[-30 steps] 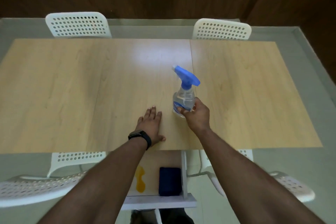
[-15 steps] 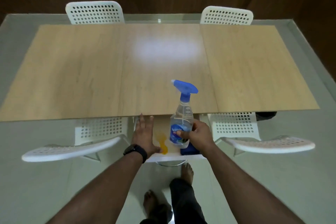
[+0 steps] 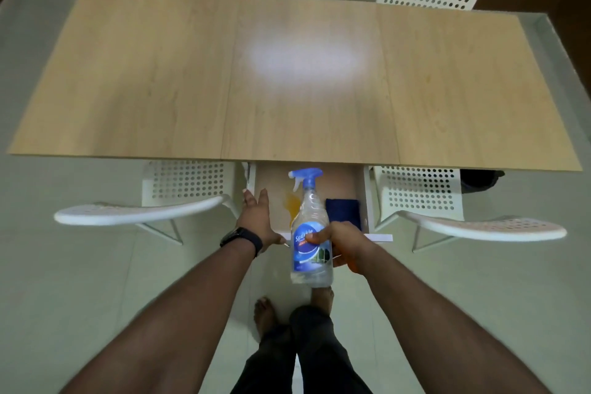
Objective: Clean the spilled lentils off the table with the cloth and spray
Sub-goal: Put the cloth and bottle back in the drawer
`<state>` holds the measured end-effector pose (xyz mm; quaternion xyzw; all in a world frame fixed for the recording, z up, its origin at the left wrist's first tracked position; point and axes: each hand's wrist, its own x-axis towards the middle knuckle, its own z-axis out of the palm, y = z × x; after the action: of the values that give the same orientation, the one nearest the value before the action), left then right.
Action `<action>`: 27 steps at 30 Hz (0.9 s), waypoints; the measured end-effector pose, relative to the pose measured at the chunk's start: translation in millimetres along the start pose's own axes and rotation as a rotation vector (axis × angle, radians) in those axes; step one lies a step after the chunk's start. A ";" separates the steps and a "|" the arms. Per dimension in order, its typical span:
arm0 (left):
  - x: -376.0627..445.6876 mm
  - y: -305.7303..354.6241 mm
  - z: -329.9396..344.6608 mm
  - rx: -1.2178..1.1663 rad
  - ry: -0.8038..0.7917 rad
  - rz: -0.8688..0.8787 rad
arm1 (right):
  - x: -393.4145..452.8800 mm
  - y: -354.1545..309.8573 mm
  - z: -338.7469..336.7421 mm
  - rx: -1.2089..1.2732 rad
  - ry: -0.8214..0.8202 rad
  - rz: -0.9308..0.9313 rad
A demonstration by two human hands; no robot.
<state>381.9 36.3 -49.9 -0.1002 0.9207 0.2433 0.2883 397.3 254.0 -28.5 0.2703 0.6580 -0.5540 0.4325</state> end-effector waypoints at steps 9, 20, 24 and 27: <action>14.9 -0.3 -2.6 0.010 -0.019 -0.025 | 69.7 -41.5 -3.0 0.087 0.007 0.023; 23.7 -6.9 -2.2 0.036 -0.040 0.009 | 138.4 -37.4 21.3 -0.205 0.215 -0.108; 25.2 -6.7 -3.3 0.046 -0.048 0.009 | 145.0 -29.0 32.5 -0.303 0.295 -0.086; 25.6 -6.9 -3.2 0.055 -0.045 0.009 | 146.6 -30.1 36.0 -0.394 0.336 -0.107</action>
<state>361.7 27.6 -65.1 -0.0824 0.9209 0.2213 0.3103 311.5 194.0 -141.4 0.2337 0.8292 -0.3846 0.3315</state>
